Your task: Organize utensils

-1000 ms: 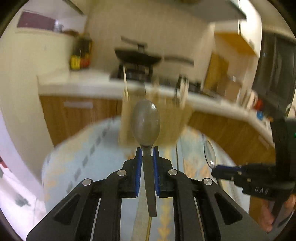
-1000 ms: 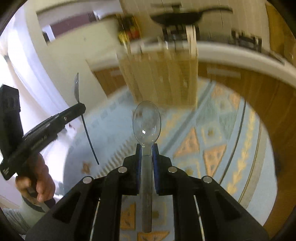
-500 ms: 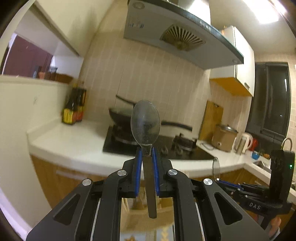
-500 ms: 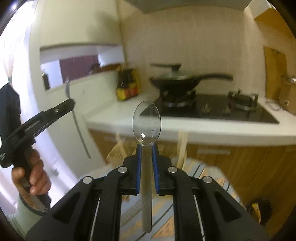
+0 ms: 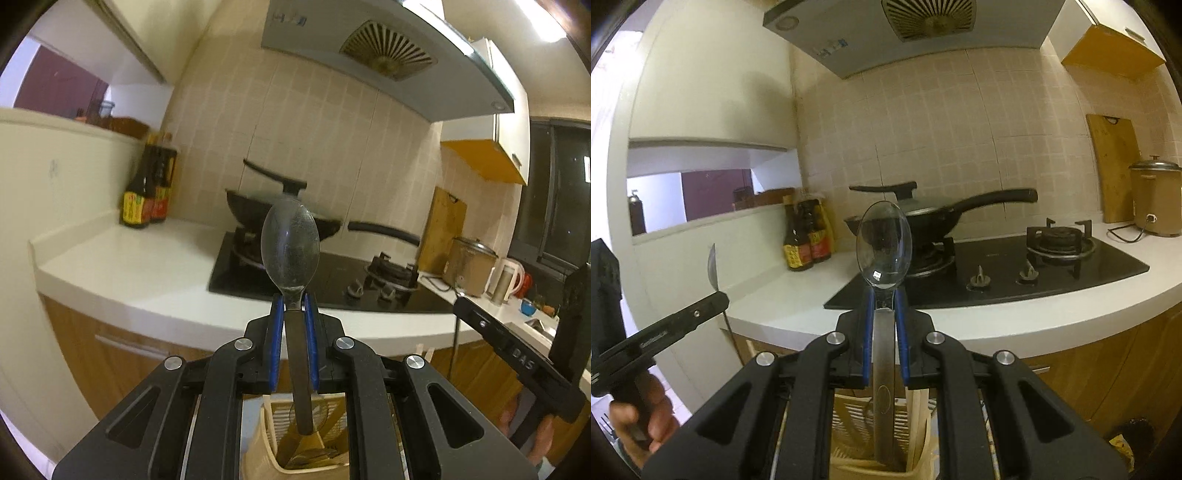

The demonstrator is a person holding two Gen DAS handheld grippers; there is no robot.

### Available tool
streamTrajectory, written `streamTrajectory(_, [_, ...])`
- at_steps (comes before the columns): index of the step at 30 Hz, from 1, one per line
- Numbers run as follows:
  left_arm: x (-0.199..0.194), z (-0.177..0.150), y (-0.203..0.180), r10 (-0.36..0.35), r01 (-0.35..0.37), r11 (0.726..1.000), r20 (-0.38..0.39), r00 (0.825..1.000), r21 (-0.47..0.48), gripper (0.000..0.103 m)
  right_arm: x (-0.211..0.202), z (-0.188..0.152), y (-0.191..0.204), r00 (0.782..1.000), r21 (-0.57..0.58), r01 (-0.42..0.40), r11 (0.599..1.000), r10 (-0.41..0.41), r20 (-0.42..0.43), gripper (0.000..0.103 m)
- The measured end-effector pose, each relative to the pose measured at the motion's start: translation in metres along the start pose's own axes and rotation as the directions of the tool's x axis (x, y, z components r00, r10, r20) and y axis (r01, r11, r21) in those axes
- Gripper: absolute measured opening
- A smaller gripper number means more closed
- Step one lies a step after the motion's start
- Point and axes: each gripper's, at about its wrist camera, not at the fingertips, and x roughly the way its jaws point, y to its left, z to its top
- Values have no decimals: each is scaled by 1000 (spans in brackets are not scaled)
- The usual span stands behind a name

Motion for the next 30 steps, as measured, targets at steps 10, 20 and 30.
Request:
streamTrajectory(10, [3,-25,3,3,-2,999,-24,1000,51,14,8,-37,-10,1000,19,11,1000,-11,-26,12])
streamTrajectory(20, [-48,-60,17,-32,29,999,-58,998,-43,65,-69,-66,-8,996,31,-10,999,12,-90,59])
streamTrajectory(30, [-110,-139,-13,120,-119,993,-42,992,12,86,-117,-139,33,982,-111,147,983,-158,-103,71])
